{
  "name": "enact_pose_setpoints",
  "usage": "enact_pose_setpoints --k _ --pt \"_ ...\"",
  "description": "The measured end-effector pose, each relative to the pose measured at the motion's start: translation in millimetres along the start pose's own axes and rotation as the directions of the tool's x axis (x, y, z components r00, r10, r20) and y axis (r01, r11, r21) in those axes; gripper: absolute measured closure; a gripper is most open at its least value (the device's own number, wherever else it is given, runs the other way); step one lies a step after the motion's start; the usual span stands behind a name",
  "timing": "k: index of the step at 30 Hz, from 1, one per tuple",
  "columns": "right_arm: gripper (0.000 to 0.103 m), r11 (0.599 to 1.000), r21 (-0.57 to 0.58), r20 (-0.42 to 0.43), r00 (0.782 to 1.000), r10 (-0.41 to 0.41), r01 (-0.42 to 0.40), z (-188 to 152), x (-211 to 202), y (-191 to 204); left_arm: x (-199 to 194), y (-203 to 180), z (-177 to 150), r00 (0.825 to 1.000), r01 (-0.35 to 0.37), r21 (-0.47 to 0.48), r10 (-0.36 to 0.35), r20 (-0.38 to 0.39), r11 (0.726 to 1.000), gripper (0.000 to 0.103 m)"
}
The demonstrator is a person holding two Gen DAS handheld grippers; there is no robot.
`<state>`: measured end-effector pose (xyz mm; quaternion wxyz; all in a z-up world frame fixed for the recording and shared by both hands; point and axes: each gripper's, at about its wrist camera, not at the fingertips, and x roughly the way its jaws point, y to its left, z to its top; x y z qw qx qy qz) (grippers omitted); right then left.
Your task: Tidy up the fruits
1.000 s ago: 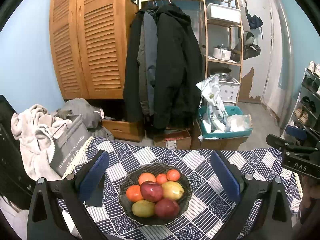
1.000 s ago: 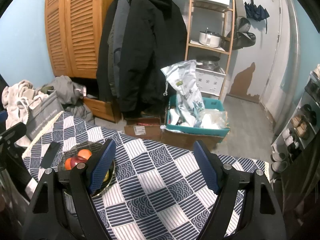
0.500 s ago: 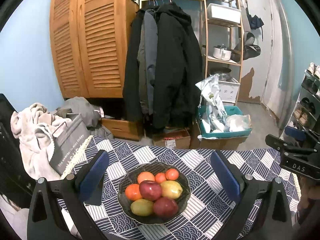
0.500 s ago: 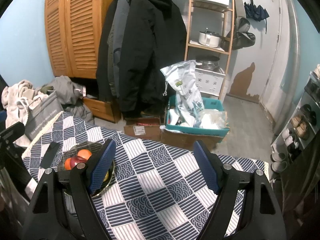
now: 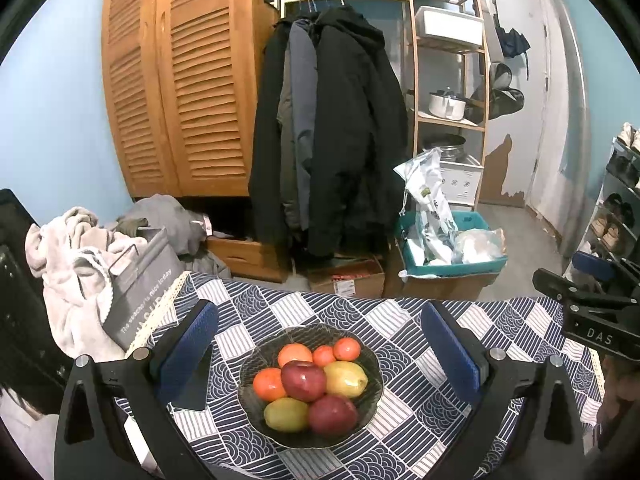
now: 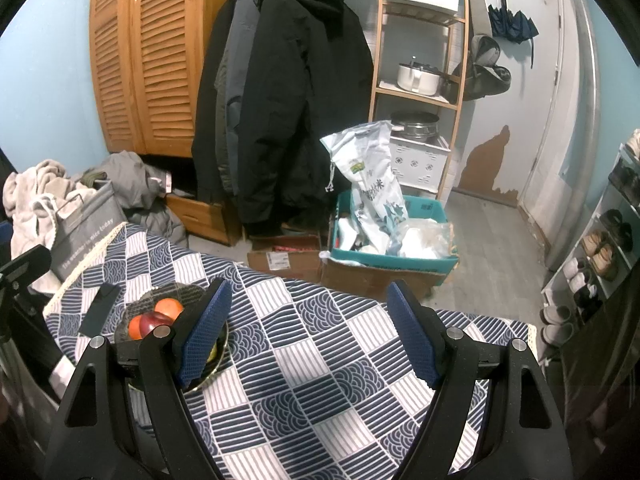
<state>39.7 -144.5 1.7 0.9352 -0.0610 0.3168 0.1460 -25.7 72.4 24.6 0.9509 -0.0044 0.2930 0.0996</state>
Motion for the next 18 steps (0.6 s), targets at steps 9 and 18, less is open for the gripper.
enact_pose_setpoints --k 9,18 --pt "0.024 1.0 -0.001 0.0 1.0 0.0 0.0 -0.2 0.0 0.3 0.8 -1.0 0.4 1.0 0.005 -0.004 -0.005 -0.007 1.0 0.001" --pt "0.024 1.0 -0.001 0.0 1.0 -0.001 0.001 -0.1 0.0 0.6 0.4 -2.6 -0.7 1.0 0.009 -0.003 -0.009 -0.008 1.0 0.001"
